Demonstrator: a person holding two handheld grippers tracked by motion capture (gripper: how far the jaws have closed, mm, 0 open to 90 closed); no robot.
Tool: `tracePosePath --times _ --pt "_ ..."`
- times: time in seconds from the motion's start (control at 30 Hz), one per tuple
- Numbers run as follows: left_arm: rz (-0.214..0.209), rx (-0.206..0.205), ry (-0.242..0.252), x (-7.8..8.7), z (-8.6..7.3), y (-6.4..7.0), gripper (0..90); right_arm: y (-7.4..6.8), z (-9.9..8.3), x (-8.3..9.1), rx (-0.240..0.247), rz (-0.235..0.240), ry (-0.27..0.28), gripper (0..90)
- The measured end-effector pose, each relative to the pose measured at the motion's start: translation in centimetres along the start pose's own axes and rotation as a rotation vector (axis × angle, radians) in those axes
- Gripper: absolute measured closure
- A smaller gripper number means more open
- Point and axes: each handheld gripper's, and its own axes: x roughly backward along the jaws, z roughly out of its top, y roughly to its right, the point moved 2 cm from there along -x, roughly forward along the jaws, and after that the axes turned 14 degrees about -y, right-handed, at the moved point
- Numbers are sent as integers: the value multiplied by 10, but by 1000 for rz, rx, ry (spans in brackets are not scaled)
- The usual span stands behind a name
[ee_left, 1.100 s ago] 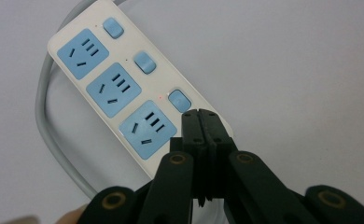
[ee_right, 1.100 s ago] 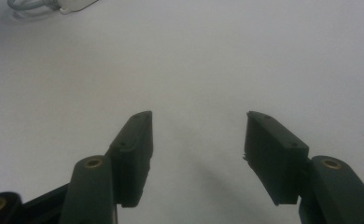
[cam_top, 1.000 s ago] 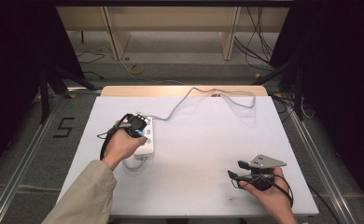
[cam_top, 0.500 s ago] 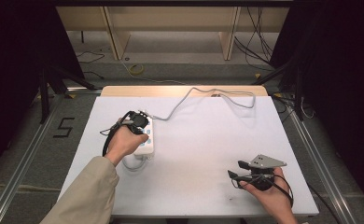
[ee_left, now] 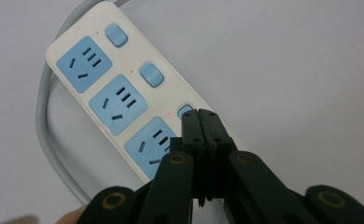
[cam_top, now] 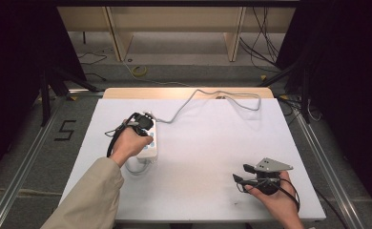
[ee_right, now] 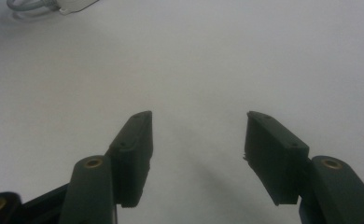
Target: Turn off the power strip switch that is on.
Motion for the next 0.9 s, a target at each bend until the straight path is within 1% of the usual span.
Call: tracePosePath --times 0.03,0.17,0.47,0.7,0.73,0.83,0.9 --pt "-2 5 4 0 1 0 893 0 0 0 1 0 0 428" --pt "3 0 -2 -1 2 0 893 0 0 0 1 0 0 428" --pt "-1 7 -9 -4 6 -1 893 0 0 0 1 2 1 427" --pt "3 1 -12 -7 8 -2 893 0 0 0 -1 3 1 427" --pt "0 7 -11 -8 9 -1 893 0 0 0 0 3 1 427" --pt "5 -4 -17 -9 10 -1 893 0 0 0 1 3 0 427" --pt "4 0 -14 -10 10 0 893 0 0 0 1 3 1 426"
